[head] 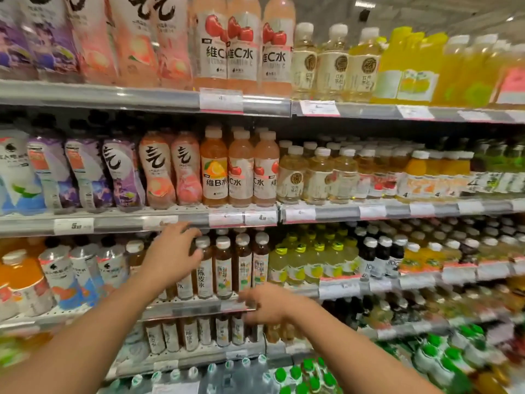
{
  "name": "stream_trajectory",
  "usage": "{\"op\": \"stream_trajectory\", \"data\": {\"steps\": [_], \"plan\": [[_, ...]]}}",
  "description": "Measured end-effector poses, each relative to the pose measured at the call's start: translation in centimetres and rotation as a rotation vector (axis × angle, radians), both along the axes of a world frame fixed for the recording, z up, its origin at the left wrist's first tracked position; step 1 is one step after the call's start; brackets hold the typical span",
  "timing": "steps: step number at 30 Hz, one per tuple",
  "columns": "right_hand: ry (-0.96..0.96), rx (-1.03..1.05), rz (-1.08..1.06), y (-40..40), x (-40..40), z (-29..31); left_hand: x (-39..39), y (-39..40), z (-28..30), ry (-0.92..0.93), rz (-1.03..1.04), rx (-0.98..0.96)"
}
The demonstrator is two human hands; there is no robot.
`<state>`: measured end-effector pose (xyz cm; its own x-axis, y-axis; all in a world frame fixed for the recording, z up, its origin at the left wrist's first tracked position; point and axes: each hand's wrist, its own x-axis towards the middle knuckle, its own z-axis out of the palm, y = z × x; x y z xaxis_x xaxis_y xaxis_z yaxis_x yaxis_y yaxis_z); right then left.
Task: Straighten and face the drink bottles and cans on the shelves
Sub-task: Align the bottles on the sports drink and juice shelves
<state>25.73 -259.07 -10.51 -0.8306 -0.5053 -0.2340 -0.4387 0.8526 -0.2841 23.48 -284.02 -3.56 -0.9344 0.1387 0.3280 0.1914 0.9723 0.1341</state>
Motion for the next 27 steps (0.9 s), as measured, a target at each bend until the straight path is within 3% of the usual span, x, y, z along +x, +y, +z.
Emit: {"op": "stream_trajectory", "data": {"steps": [5,11,15,21,24,27], "plan": [[-0.079,0.147,-0.063,12.8,-1.6,-5.4,-1.7,9.0,0.7,0.052,-0.114,-0.012],[0.142,0.070,-0.161,22.0,-6.2,-4.2,-4.7,17.1,-0.6,-0.034,-0.054,-0.074],[0.253,0.001,-0.218,24.3,-9.2,-4.4,-5.1,17.2,-2.2,-0.023,0.025,-0.166],[0.378,0.083,-0.241,25.0,-10.2,-6.5,-5.3,16.7,-2.7,0.025,0.016,-0.209],[0.513,-0.021,-0.187,24.5,-9.3,-7.8,-5.1,16.9,-2.8,0.039,0.009,-0.185],[0.463,-0.023,-0.081,23.8,-7.8,-10.8,-4.9,17.1,-2.3,0.005,-0.001,-0.175]]}}
